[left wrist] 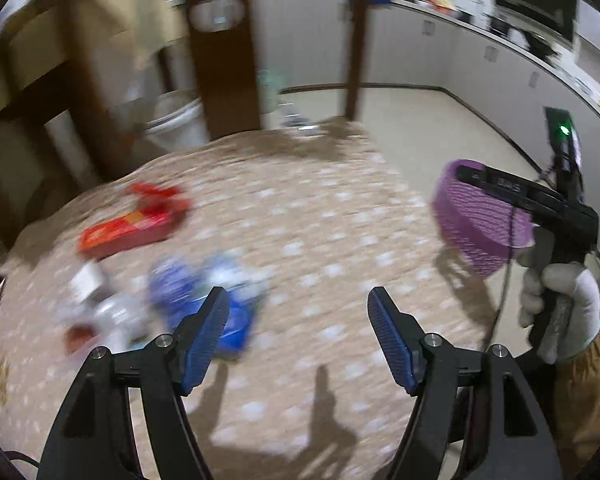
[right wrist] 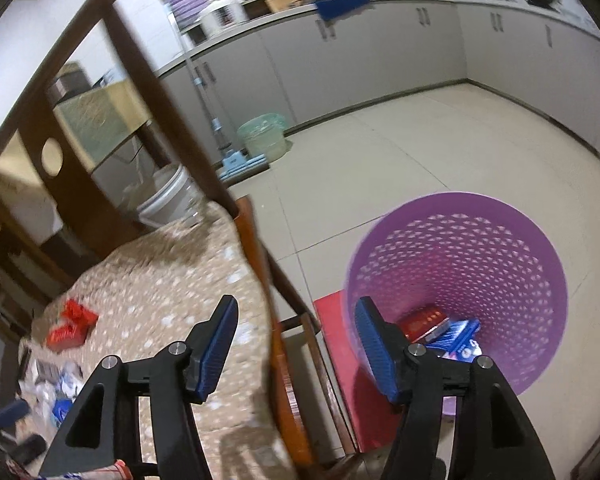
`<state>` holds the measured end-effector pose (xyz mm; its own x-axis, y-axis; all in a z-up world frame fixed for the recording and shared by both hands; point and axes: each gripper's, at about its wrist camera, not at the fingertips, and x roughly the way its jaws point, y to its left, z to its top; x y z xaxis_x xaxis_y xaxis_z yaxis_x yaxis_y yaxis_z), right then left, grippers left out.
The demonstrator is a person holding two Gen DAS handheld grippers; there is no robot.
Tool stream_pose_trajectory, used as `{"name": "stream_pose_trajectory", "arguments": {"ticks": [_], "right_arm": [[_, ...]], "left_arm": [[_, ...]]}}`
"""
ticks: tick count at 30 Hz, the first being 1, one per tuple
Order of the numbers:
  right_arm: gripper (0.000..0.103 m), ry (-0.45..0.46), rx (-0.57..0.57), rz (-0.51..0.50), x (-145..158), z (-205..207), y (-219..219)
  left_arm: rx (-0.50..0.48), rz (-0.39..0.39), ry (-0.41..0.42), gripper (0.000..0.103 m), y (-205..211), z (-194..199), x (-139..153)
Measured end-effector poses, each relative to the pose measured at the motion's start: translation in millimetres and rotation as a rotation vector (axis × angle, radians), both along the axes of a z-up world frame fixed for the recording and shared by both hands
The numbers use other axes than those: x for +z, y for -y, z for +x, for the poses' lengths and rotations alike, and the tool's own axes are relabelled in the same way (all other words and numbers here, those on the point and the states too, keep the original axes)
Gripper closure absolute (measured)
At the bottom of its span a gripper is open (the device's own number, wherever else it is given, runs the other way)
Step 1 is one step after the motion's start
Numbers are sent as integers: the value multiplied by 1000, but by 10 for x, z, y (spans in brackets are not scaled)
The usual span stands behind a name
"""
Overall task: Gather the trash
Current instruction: 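Grasp the clear plastic bag with the left tool while the right tool grasps the tissue pack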
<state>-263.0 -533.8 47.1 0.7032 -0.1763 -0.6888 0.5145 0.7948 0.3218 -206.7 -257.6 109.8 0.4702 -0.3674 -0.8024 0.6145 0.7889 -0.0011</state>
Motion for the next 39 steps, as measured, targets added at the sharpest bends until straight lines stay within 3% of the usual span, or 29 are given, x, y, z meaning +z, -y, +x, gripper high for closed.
{"name": "stream_pose_trajectory", "arguments": {"ticks": [4,7,11,16,23,25,26,27,32,39], "right_arm": [[37,-21,68,-63,10,118,-277],[36,-36,110,-101,-7,173,-449],[35,-53,151,-137,-35,225,-608],[34,-69,174,-151,-55,251,-694],[33,-70,187,-144,-60,278,-782],[33,-72,200,-144,-72,304,-824],[33,-73,209,-144,-79,318,-854],[33,-74,218,-143,-87,331,-887],[33,-59,302,-84,-100,462,-1097],[27,-1,521,203,-198,762,-1584]], "left_arm": [[155,13,-4,29,-606,244,-45],[325,9,-32,28,-1142,491,-116],[445,0,-46,28,-1563,667,-206],[482,-23,-129,28,-1688,823,-417],[476,-49,-250,26,-1511,898,-694],[434,-60,-257,49,-1476,836,-682],[401,-71,-287,79,-1450,808,-698],[379,-79,-312,90,-1437,787,-708],[298,-53,-310,90,-1307,514,-699],[306,-63,-314,90,-1321,466,-713]]}}
